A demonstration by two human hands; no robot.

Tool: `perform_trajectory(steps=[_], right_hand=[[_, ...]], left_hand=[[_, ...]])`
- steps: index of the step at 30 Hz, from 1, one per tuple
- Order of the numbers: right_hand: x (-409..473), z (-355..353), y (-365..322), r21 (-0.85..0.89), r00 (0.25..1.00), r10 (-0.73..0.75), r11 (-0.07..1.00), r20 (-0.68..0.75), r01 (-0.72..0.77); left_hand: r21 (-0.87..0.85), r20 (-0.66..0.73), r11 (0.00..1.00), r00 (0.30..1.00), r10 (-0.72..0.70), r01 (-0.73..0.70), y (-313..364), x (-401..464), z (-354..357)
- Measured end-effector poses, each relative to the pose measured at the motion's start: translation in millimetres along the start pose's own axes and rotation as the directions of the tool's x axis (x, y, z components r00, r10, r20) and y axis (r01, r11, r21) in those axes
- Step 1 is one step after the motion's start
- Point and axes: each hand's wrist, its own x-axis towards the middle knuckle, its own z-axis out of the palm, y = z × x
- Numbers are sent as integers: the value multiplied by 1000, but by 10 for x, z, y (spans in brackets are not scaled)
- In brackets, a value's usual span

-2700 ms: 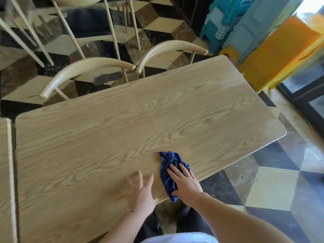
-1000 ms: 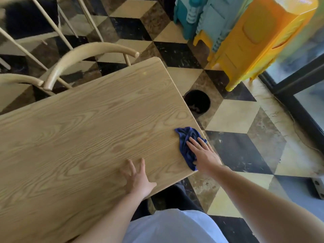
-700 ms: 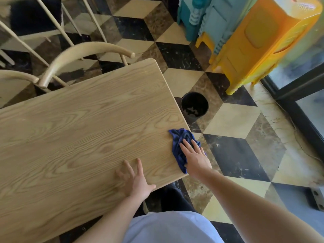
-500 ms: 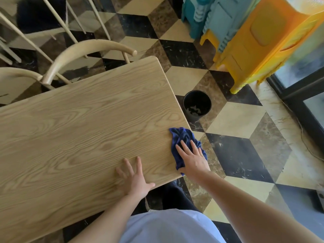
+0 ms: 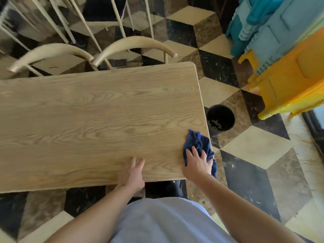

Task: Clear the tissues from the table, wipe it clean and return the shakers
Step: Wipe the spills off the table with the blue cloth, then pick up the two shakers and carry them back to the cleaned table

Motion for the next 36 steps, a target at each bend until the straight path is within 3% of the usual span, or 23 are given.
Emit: perform_trajectory(steps=[3,7,10,11,13,15,16,19,24,26,29,32,34,36], right_hand=[[-22,2,65,-29,1000,-13,999,7,13],[-15,40,-79,-204,999,31,978,-27,-36],[-107,194,-525,-267,974,-162,957,-158,116],[-171,243,-717,-223,952,-249,952,-177,208],[-281,380,-1131,78,952,-289,952,-101,297],[-386,572,-1517,482,979,-189,866,71,132],[-427,686,-1680,603,979,-140,797,147,23],[-619,1022,-2015,693,948,-114,709,297,-132],[-1014,1416,-2353,584,913,-23,775,407,-241],[-1092,1514,-2457,465,907,-40,868,418,-176],[-1169,1609,-2702,185,905,-128,981,407,55],[-1259,1694,-3099,-2,867,-254,959,429,282],[-1454,1704,-3381,-228,817,-284,867,502,442],[-1586,1789,-3666,-334,789,-317,776,527,535]], left_hand=[[-86,26,992,995,-96,98,-288,-59,94],[-258,31,944,978,-204,205,-725,-209,210],[-395,57,862,945,-323,319,-1098,-411,335],[-460,69,818,932,-355,345,-1214,-497,386],[-621,114,693,917,-383,366,-1444,-678,545],[-726,145,581,908,-393,367,-1693,-891,734],[-757,152,543,905,-397,365,-1824,-1012,817],[-806,190,445,883,-429,390,-2271,-1368,1142],[-811,309,290,793,-524,508,-2916,-2005,1903],[-795,383,239,768,-514,557,-3152,-2113,2415],[-799,408,184,740,-535,573,-3355,-2321,2747],[-816,394,127,704,-591,563,-3397,-2577,2709],[-807,447,76,690,-570,585,-3391,-2626,2868],[-802,496,7,673,-549,597,-3452,-2550,3185]])
